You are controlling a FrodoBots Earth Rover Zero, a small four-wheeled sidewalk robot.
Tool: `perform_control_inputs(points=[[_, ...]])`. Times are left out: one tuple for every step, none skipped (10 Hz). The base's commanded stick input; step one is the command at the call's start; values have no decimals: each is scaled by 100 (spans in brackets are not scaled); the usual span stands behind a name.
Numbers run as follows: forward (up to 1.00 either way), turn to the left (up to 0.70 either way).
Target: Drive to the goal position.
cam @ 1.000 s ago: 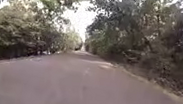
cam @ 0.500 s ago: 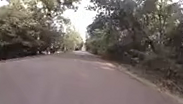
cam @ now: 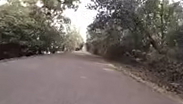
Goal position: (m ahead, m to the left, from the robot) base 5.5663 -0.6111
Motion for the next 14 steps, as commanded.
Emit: perform_control_inputs(points=[[70, 0], [70, 0], [70, 0], [70, 0], [70, 0], [70, 0], [70, 0], [70, 0], [70, 0], [70, 0], [70, 0], [70, 0], [70, 0], [70, 0]])
